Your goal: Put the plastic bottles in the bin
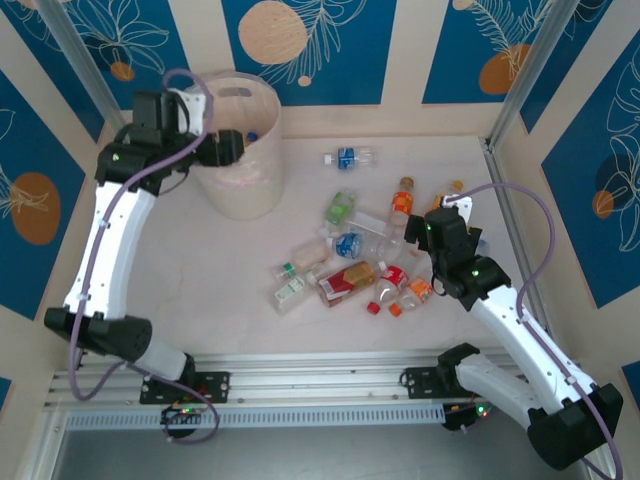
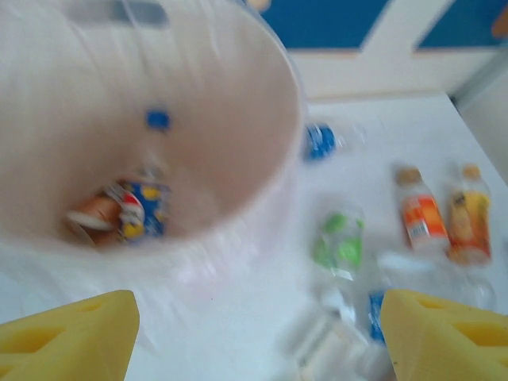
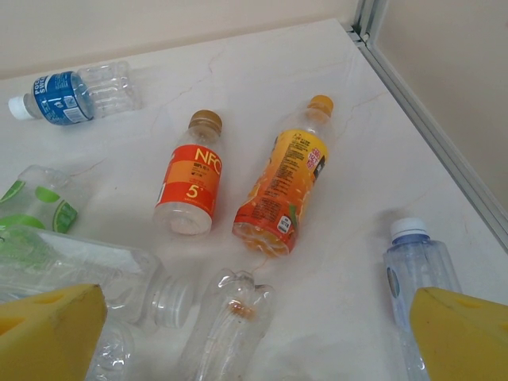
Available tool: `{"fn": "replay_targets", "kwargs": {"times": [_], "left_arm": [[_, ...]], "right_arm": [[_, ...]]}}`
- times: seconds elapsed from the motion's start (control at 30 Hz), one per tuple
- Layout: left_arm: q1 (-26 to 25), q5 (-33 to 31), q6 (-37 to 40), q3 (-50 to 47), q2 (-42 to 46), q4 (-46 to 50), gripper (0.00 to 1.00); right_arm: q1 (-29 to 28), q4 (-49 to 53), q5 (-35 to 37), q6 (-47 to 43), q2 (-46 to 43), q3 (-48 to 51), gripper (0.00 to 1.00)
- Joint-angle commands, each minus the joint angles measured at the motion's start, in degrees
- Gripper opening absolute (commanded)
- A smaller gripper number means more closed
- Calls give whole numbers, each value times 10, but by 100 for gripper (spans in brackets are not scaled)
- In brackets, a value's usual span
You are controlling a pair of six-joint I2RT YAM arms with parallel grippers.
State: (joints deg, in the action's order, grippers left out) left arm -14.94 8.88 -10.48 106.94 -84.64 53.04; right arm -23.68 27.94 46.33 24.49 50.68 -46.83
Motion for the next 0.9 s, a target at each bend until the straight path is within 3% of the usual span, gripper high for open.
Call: {"fn": "replay_targets", "kwargs": {"times": [0.0,0.17,0.43,0.87], "left_arm": [[-53,6,-3,-71,55,14,80],[-142,-49,-10,-174,99,39,79],[-232,-50,-40,-322,74,17,75],[-341,-104,22,-282,-99,78,69]], "right_arm": [[-6,-3,10,12,-4,-16,99],[-6,-2,15,11,4,-22,99],[-6,-5,24,14,19,-26,99],[-6,-11,21,8,27,-34,99]]}}
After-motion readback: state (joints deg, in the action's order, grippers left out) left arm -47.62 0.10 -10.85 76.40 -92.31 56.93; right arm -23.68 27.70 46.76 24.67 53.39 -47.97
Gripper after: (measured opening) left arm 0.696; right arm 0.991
